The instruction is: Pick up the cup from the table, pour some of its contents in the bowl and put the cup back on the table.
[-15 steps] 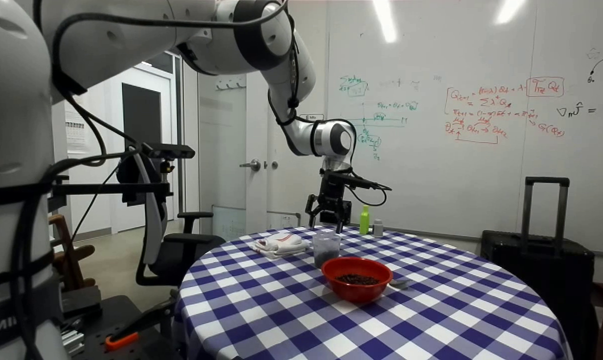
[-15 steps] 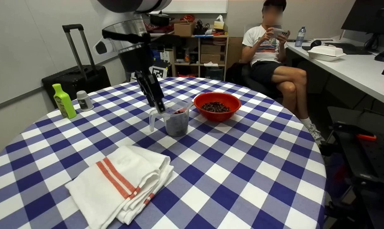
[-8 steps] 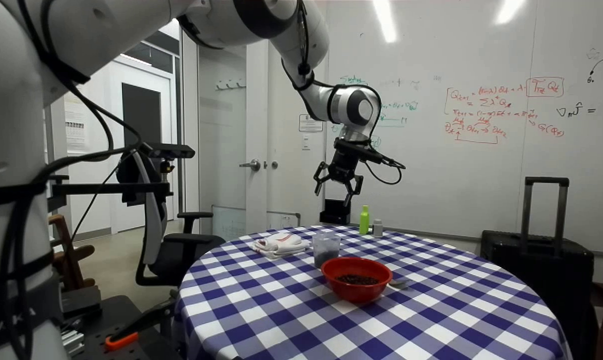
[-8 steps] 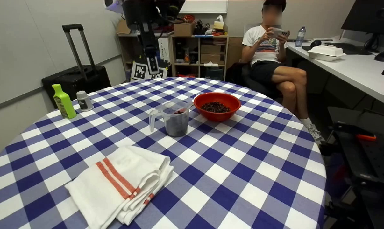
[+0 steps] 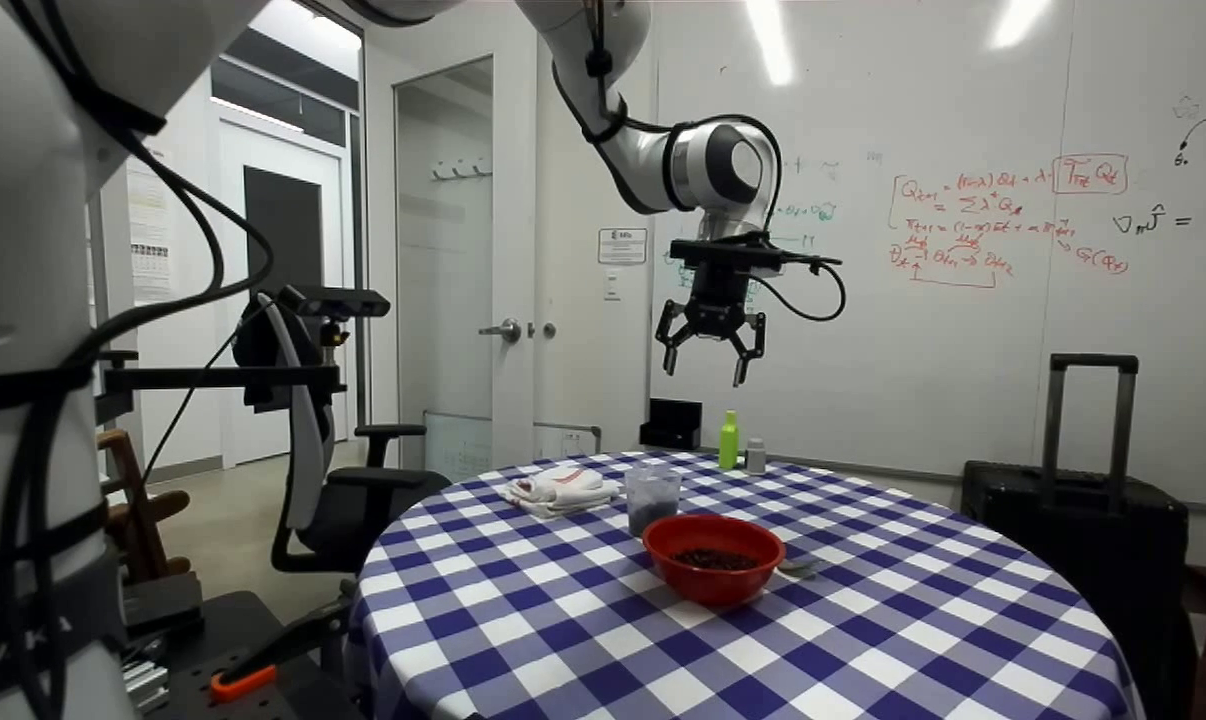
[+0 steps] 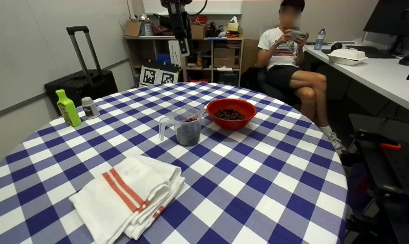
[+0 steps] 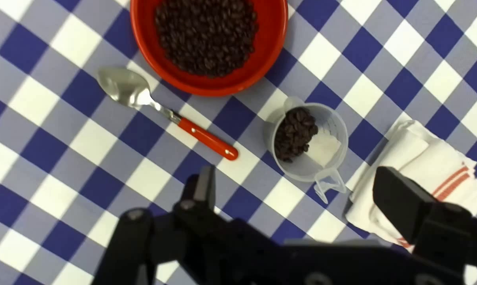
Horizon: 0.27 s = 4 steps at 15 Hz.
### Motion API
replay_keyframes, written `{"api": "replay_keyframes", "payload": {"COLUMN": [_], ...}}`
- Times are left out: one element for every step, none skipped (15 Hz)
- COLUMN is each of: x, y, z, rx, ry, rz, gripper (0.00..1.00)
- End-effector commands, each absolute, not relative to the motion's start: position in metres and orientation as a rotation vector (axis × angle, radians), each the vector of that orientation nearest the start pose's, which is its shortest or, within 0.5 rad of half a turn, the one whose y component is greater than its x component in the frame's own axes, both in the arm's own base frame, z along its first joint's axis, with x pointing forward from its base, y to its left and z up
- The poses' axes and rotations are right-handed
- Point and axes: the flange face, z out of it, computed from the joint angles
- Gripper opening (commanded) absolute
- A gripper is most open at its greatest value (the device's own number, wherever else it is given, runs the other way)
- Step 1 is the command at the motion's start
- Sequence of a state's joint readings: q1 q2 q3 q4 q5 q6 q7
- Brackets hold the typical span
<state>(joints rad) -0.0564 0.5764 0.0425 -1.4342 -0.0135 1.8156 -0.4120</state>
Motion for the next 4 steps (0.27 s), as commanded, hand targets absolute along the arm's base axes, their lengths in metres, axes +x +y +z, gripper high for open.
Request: {"api": "replay_keyframes", "payload": {"x": [0.634, 0.668, 0.662, 0.662], "y": [-0.024, -0.025, -0.027, -0.027], "z": [0.353, 0.344, 0.346, 0.347], "rx": [-3.062, -3.050, -3.051, -3.052], "ry": [-0.378, -0.478, -0.465, -0.465], "rz": [0.387, 0.350, 0.359, 0.356], "gripper": [1.00, 1.00, 1.00, 1.00]}}
